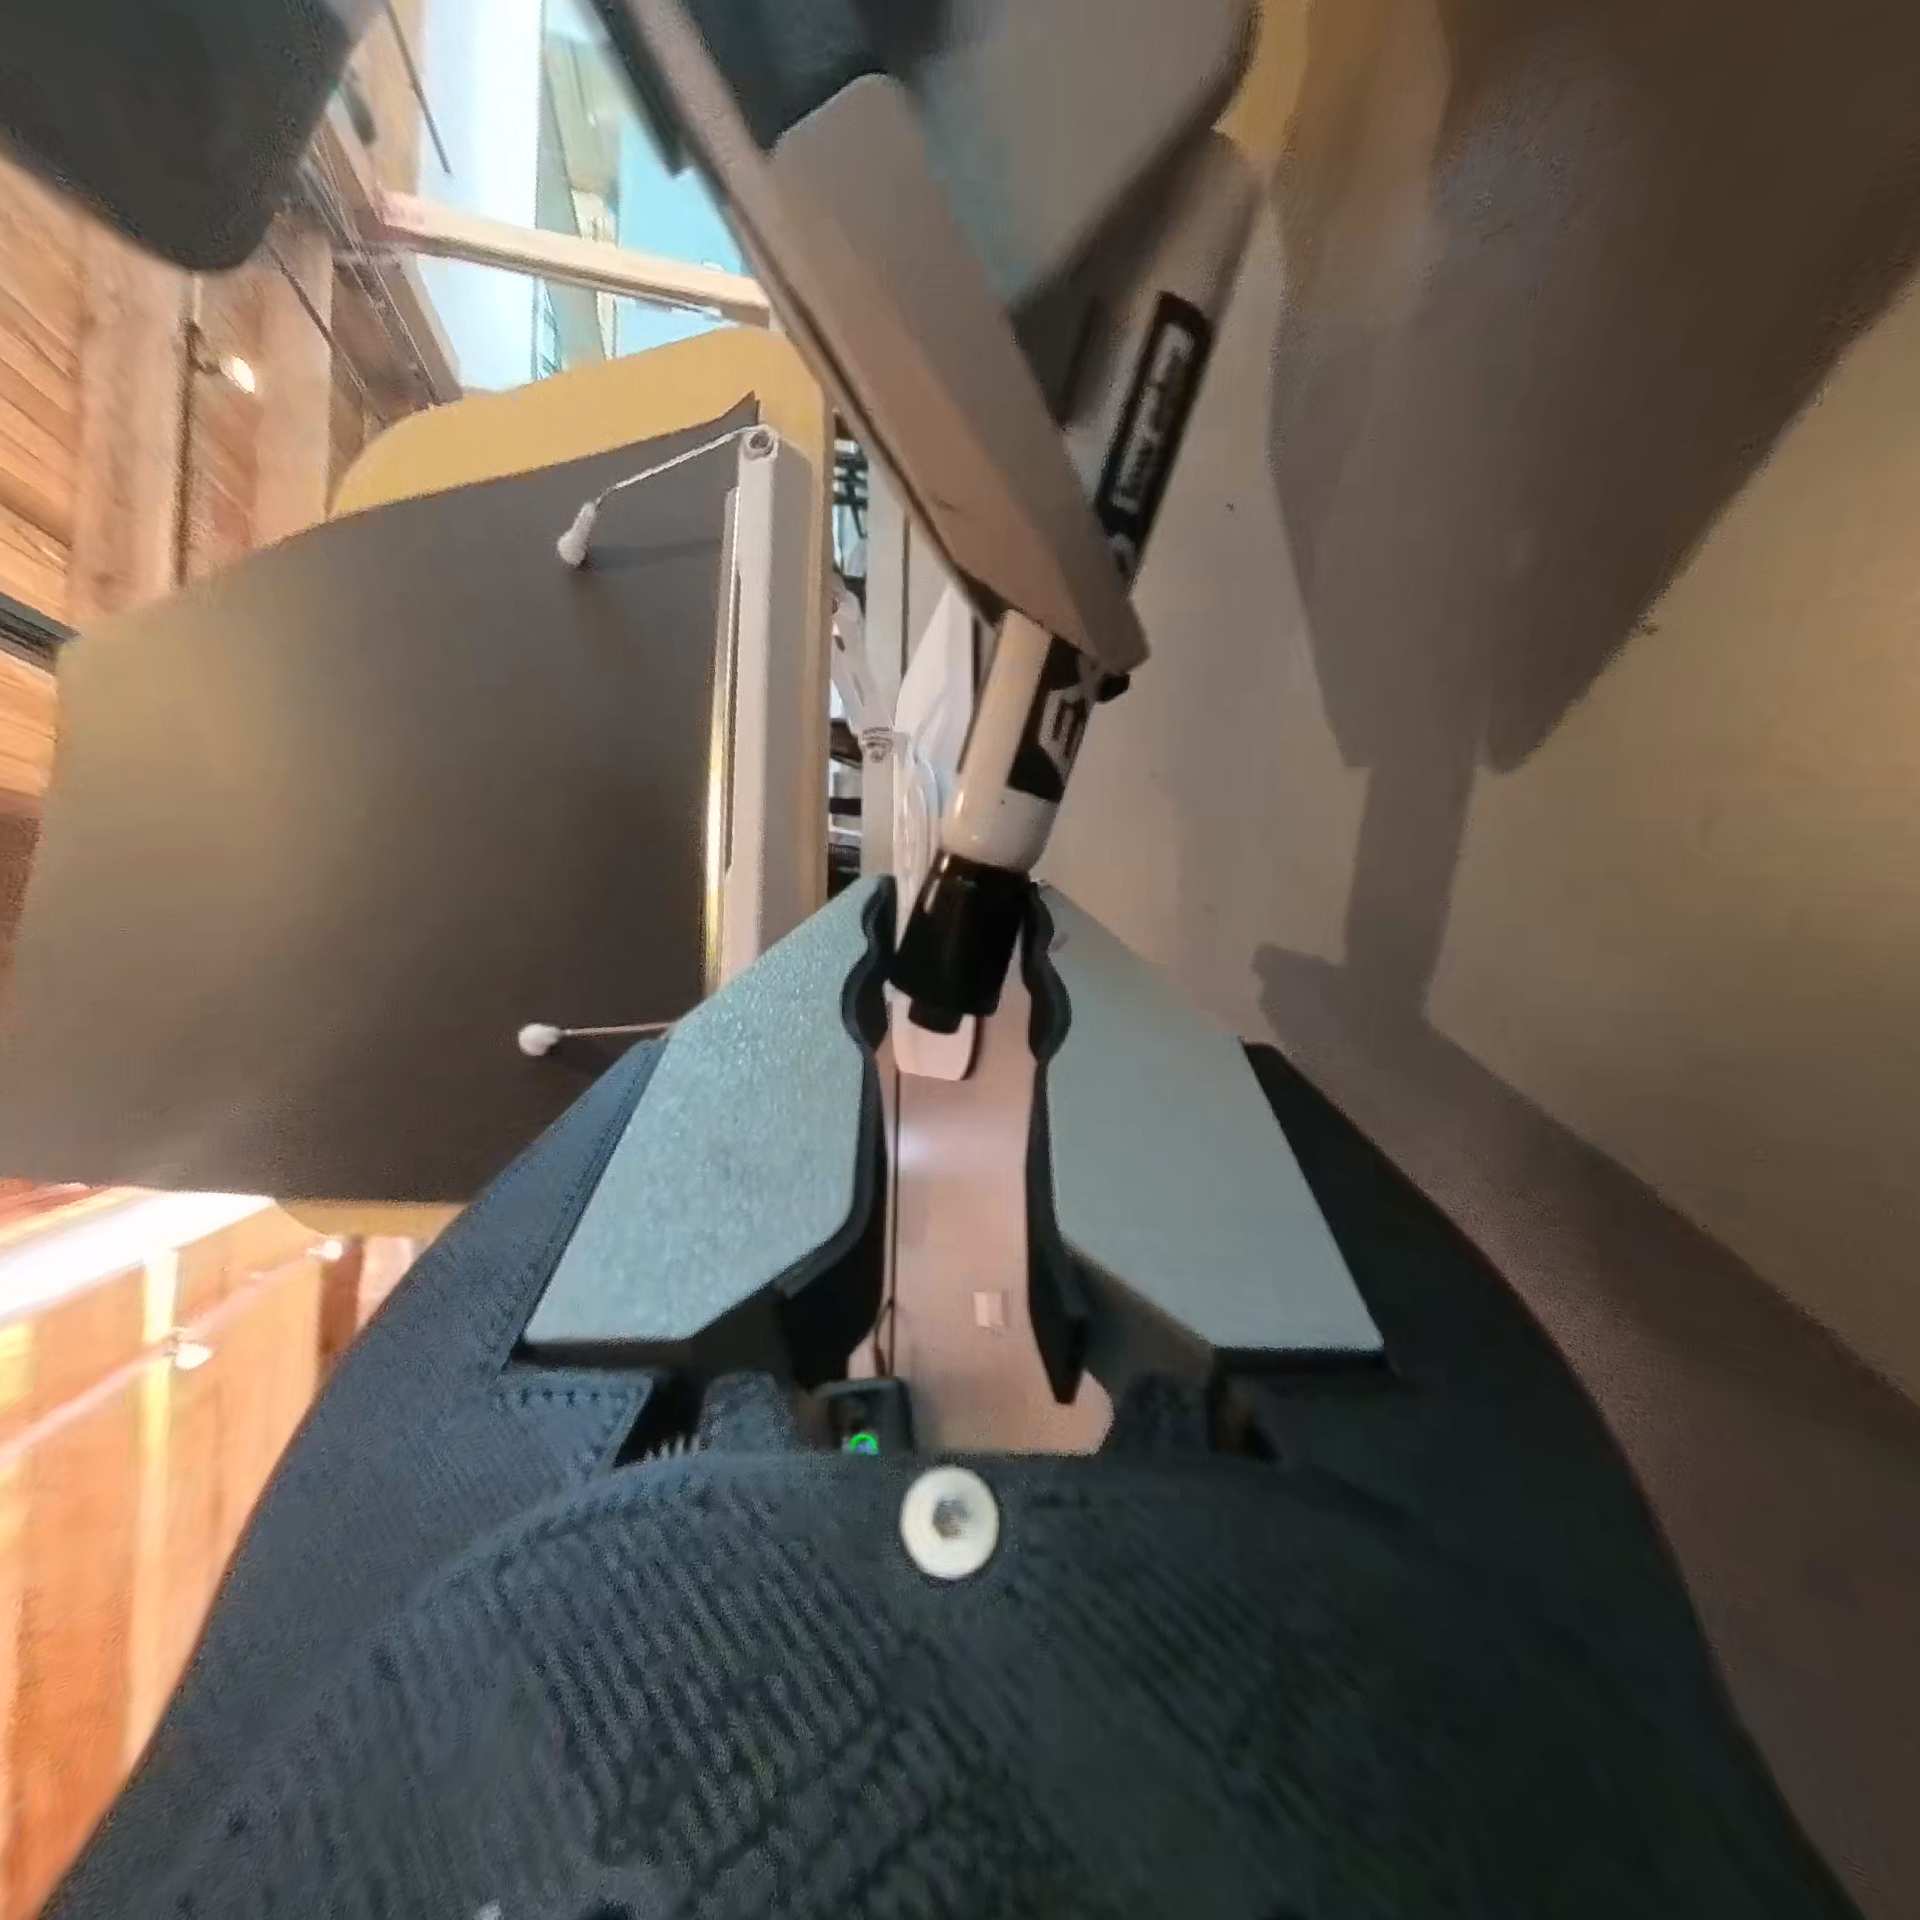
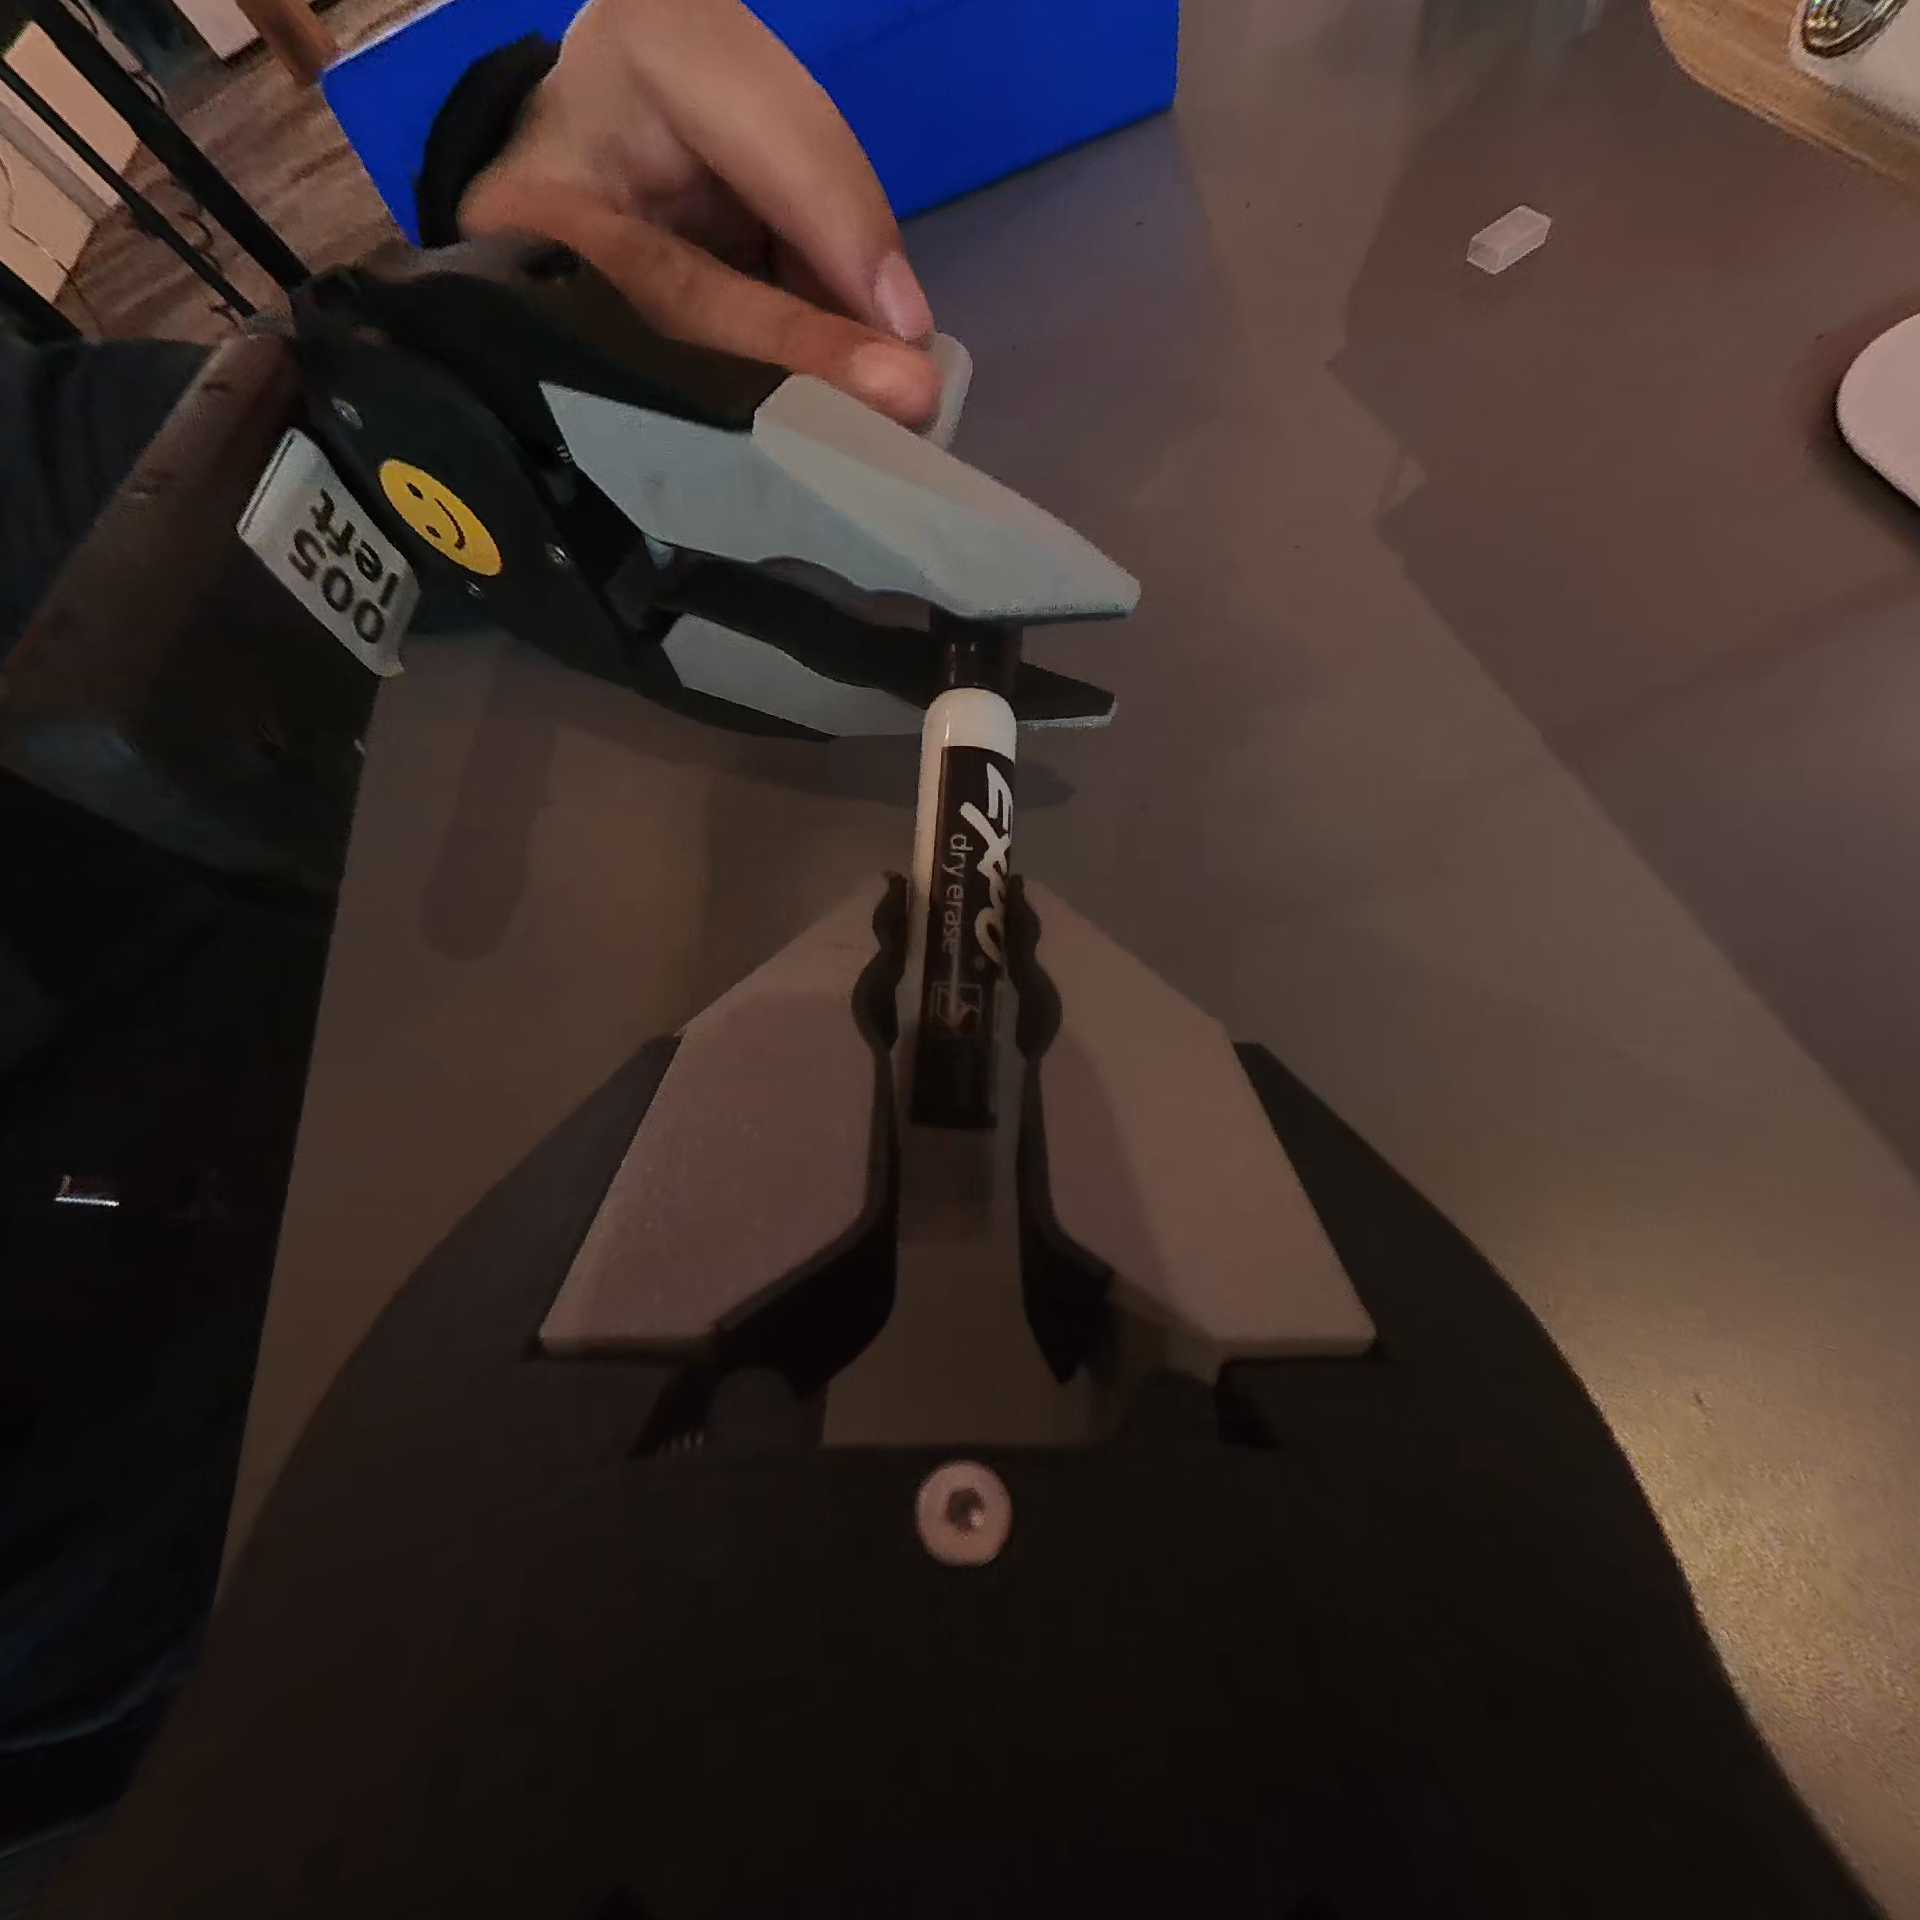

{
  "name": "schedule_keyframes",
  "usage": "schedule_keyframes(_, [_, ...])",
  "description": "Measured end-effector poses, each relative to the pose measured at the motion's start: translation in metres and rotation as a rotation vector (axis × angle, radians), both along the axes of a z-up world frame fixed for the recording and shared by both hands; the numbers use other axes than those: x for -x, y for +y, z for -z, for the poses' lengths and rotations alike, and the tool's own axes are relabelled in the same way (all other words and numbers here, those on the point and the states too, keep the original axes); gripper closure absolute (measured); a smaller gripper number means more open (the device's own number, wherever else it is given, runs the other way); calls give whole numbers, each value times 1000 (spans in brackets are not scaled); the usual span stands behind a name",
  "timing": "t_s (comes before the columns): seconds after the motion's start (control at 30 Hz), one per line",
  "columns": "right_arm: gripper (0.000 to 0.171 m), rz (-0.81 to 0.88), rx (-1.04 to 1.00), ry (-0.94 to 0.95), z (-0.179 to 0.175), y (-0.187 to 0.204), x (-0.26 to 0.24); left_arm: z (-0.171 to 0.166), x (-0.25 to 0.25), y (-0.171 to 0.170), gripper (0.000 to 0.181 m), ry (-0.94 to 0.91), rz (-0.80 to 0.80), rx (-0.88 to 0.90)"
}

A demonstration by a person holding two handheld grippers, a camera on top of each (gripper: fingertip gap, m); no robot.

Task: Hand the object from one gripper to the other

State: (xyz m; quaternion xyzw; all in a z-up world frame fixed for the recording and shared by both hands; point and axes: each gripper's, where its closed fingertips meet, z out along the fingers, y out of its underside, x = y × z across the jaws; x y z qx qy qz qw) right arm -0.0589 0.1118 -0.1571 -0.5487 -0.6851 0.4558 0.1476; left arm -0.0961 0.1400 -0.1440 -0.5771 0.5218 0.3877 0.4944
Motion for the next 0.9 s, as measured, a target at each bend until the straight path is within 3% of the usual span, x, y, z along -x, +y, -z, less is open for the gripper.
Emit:
schedule_keyframes(0.47, [157, -6, 68, 5, -1, -5, 3, -16, 8, 2, 158, -74, -40, -76])
schedule_keyframes(0.53, [157, 7, 78, 53, -9, -2, 4, -18, 10, 1, 156, -243, -45, -23])
schedule_keyframes(0.63, [156, 57, 190, 159, -36, 9, 5, -29, 13, -4, 148, -679, -14, 117])
schedule_keyframes(0.77, [157, 100, 181, 292, -61, 23, 1, -31, 17, -6, 149, -948, 27, 225])
schedule_keyframes(0.9, [156, 61, 126, 337, -66, 12, 3, -39, -17, -17, 141, -1285, 199, 440])
